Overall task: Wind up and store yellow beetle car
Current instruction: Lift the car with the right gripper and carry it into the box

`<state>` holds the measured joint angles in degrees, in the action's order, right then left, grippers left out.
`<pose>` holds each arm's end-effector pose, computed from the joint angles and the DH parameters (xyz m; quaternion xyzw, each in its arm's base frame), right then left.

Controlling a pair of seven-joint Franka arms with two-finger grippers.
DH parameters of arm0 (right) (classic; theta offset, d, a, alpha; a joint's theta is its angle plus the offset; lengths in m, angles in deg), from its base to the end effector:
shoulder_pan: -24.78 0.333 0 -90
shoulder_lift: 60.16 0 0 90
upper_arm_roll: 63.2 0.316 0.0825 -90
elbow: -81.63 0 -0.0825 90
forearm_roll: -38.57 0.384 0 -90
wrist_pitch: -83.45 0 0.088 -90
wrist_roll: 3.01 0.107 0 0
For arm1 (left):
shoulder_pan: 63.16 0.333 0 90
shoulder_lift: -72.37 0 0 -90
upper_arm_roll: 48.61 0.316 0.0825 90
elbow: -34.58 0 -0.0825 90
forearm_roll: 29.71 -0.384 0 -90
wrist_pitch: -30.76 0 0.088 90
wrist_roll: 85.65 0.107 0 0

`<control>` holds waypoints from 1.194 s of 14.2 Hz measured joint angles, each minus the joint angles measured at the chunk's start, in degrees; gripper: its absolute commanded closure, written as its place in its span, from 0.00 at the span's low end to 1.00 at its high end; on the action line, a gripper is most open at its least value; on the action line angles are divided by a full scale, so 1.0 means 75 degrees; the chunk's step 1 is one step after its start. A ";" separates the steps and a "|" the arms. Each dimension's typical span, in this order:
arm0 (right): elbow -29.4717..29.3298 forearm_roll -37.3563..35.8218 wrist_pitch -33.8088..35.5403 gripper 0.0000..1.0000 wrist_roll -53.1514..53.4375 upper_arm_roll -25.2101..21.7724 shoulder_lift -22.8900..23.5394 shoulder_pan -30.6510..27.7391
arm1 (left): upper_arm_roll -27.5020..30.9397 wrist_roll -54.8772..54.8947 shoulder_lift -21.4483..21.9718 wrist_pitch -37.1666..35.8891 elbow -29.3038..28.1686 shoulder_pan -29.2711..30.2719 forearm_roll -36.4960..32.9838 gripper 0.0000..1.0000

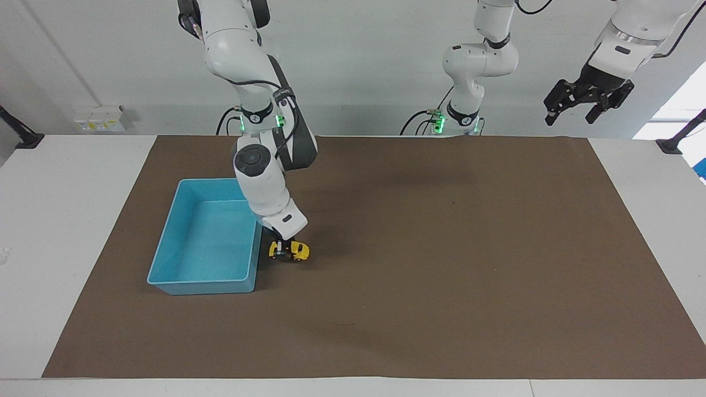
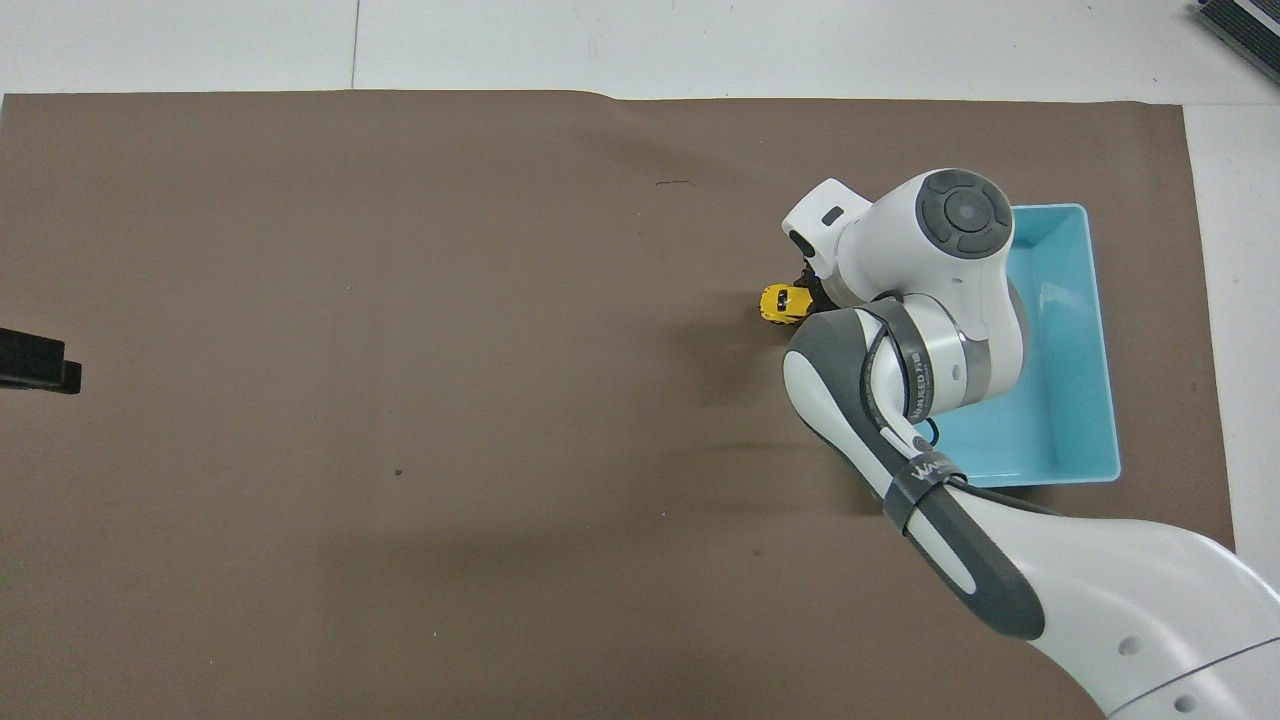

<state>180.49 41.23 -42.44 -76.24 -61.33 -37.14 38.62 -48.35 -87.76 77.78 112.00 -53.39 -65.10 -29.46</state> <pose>0.6397 0.1795 0.3584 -0.7230 -0.6895 -0.0430 0.0056 0.5077 -0.0153 0.6779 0.9999 0.0034 -0.0116 0.0020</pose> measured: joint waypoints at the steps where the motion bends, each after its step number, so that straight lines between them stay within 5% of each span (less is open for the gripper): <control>1: -0.0145 0.0000 0.0225 1.00 0.0091 0.0000 -0.0089 0.0000 | 0.0000 0.0000 0.0000 0.0000 0.0000 0.0000 0.0000 0.00; 9: -0.0849 0.0011 0.1681 1.00 0.0258 -0.0020 -0.0689 -0.0084 | 0.0000 0.0000 0.0000 0.0000 0.0000 0.0000 0.0000 0.00; 17: -0.0824 -0.0003 0.2336 1.00 -0.0821 -0.0097 -0.1001 -0.1299 | 0.0000 0.0000 0.0000 0.0000 0.0000 0.0000 0.0000 0.00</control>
<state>174.31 41.21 -24.92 -82.40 -62.06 -44.65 28.88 -48.35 -87.76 77.78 112.00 -53.39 -65.10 -29.46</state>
